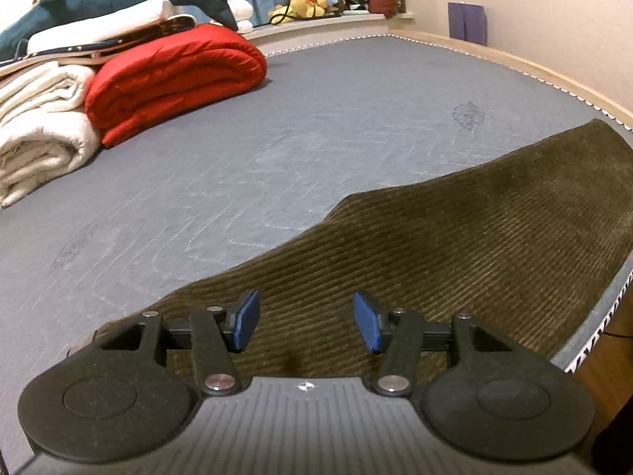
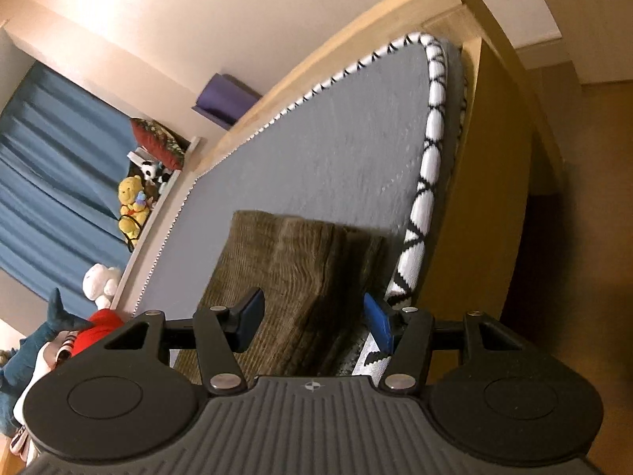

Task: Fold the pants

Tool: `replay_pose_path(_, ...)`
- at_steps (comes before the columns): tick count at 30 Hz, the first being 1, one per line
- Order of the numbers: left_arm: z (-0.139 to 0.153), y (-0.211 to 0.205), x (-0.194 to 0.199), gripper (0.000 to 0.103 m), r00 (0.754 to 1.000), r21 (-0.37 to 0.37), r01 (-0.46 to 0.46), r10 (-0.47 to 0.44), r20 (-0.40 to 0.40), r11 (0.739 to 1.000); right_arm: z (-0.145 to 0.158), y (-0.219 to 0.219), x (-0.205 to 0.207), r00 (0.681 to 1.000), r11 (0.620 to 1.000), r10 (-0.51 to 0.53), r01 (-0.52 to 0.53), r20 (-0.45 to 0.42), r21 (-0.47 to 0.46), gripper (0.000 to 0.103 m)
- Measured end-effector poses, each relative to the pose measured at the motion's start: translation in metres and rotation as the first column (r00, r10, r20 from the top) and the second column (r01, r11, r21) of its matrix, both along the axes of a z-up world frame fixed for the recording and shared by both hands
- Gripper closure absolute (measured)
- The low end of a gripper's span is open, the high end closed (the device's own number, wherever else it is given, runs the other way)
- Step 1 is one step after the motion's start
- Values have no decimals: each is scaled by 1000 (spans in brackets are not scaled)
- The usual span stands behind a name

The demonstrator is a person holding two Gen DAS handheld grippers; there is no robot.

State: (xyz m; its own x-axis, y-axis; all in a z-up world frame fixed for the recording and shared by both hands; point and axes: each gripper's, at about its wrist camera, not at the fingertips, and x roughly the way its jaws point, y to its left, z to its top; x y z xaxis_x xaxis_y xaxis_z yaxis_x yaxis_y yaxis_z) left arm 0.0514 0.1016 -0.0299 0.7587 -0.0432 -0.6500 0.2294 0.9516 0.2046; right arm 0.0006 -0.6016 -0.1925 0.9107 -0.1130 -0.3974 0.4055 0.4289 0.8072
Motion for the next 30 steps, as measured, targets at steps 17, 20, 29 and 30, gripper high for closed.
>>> replay_pose_path(17,6,13,27,42,998,-80,-52,54,28,995,126,53,84,993,928,-11,-32,-113,-371,85)
replay_pose_path(20,11,26,28,42,995,-122,-97,101,27,988,196,118,120,985,808,105,-165,-138,-566,85)
replay_pose_path(29,23,65,14,41,982,-189,-175,184,30,966,224,426,60,704,18,601,-484,-377,-875,86)
replay_pose_path(30,23,69,14,41,981,-197,-183,192,22,963,205,458,42,641,-76,640,-495,-423,-865,86)
